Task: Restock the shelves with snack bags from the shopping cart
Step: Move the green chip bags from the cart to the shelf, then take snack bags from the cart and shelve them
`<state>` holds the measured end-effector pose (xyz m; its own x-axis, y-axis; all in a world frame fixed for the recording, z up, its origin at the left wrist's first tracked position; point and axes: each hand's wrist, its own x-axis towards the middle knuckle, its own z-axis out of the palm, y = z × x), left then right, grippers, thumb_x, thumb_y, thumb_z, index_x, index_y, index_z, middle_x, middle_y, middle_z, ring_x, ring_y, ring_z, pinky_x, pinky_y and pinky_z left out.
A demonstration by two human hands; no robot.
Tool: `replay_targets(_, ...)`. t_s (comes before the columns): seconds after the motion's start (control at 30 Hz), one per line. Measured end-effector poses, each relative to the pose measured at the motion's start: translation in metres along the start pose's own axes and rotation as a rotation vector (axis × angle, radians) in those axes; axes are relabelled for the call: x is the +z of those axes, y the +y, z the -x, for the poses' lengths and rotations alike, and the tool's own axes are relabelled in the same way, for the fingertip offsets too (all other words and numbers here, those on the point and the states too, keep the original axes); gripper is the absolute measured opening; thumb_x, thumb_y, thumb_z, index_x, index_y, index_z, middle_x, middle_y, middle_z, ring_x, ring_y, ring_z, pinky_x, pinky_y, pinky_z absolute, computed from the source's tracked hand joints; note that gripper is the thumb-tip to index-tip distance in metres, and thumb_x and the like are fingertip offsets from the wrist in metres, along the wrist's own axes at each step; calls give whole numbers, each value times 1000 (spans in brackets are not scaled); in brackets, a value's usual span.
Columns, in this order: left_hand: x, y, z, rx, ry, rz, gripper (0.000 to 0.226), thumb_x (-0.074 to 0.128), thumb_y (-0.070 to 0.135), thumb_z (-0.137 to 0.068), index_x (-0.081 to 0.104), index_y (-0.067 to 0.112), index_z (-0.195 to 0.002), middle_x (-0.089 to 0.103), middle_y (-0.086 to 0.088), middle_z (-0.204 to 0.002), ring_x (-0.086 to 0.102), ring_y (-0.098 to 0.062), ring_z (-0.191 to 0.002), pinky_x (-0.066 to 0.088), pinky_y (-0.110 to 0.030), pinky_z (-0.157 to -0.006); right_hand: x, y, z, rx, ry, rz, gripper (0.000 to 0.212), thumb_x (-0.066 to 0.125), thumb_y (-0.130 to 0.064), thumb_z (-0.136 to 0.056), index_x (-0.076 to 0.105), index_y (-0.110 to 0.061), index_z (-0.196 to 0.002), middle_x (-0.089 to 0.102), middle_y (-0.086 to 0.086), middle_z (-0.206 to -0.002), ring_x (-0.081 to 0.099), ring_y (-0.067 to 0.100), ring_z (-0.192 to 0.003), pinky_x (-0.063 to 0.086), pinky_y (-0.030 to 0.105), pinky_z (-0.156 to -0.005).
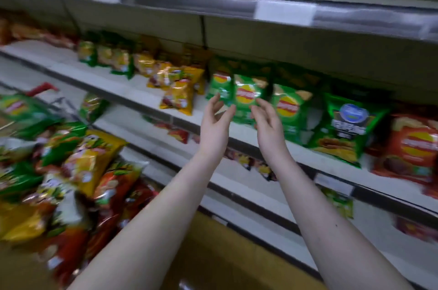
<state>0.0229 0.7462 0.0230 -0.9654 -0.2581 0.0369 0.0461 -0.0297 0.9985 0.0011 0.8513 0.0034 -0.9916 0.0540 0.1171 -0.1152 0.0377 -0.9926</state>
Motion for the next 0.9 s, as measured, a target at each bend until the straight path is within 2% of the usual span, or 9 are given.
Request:
replay_targets(0.1, -101, 3, 13, 33, 171, 8, 49, 57, 24, -95, 40, 19, -140, 50, 0, -136, 50, -12, -123, 45, -22, -95, 90, -6, 27, 3, -144, -22, 39, 45, -30, -99, 45, -17, -136, 52, -6, -123, 56, -7, -96, 45, 7, -69)
replay_targets(0.17, -159, 6, 23, 45, 267, 1, 47, 57, 24, -95, 41, 18, -140, 53, 4, -127, 53, -6, -112, 47, -16, -87, 142, -9, 43, -11, -216, -18, 39, 46, -33, -98, 47, -20, -135, 55, -5, -122, 55, -1, -101, 47, 18, -79)
replay_targets(0.23, -216, 7, 36, 55, 367, -1, 47, 57, 23, -95, 42, 18, -139, 52, 8, -123, 53, 0, -106, 46, -19, -90, 196, -14, 63, -16, -307, -27, 38, 46, -33, -98, 48, -21, -134, 56, -4, -122, 55, 5, -105, 47, 23, -84)
replay_targets(0.37, -311, 14, 66, 40, 512, 0, 46, 56, 25, -96, 42, 17, -139, 49, -1, -136, 51, -14, -119, 45, -31, -96, 284, -22, 103, -46, -441, -38, 37, 45, -30, -99, 48, -18, -133, 55, -2, -125, 52, 11, -116, 44, 26, -94)
replay_targets(0.53, -418, 18, 109, 35, 723, 19, 36, 57, 24, -95, 50, 20, -130, 54, 0, -127, 53, -14, -116, 43, -28, -92, 382, -30, 151, -101, -597, -19, 36, 47, -28, -99, 50, -14, -132, 55, -2, -120, 54, 8, -108, 44, 13, -83)
replay_targets(0.63, -454, 15, 122, 10, 796, 21, 38, 57, 25, -95, 49, 19, -133, 54, 0, -127, 53, -15, -115, 43, -30, -92, 409, -33, 162, -112, -636, -19, 35, 47, -28, -99, 50, -15, -130, 55, -2, -117, 54, 13, -110, 43, 22, -84)
replay_targets(0.7, -473, 14, 128, 8, 838, 29, 39, 57, 24, -95, 49, 17, -133, 55, -1, -127, 53, -17, -116, 44, -31, -93, 426, -32, 165, -114, -663, -26, 33, 46, -27, -99, 50, -14, -129, 55, -5, -114, 54, 13, -109, 44, 20, -81)
replay_targets(0.8, -498, 9, 130, 14, 880, 54, 40, 58, 24, -94, 50, 15, -132, 56, -6, -129, 55, -21, -118, 44, -42, -103, 453, -31, 163, -125, -705, -8, 33, 46, -28, -99, 50, -16, -129, 55, -3, -118, 53, 13, -111, 43, 20, -84)
replay_targets(0.9, -515, 3, 126, 8, 924, 41, 38, 56, 22, -95, 50, 16, -132, 56, -4, -129, 53, -17, -119, 44, -38, -103, 477, -26, 154, -126, -739, 9, 32, 47, -31, -98, 51, -20, -128, 56, -2, -122, 53, 12, -112, 45, 24, -88)
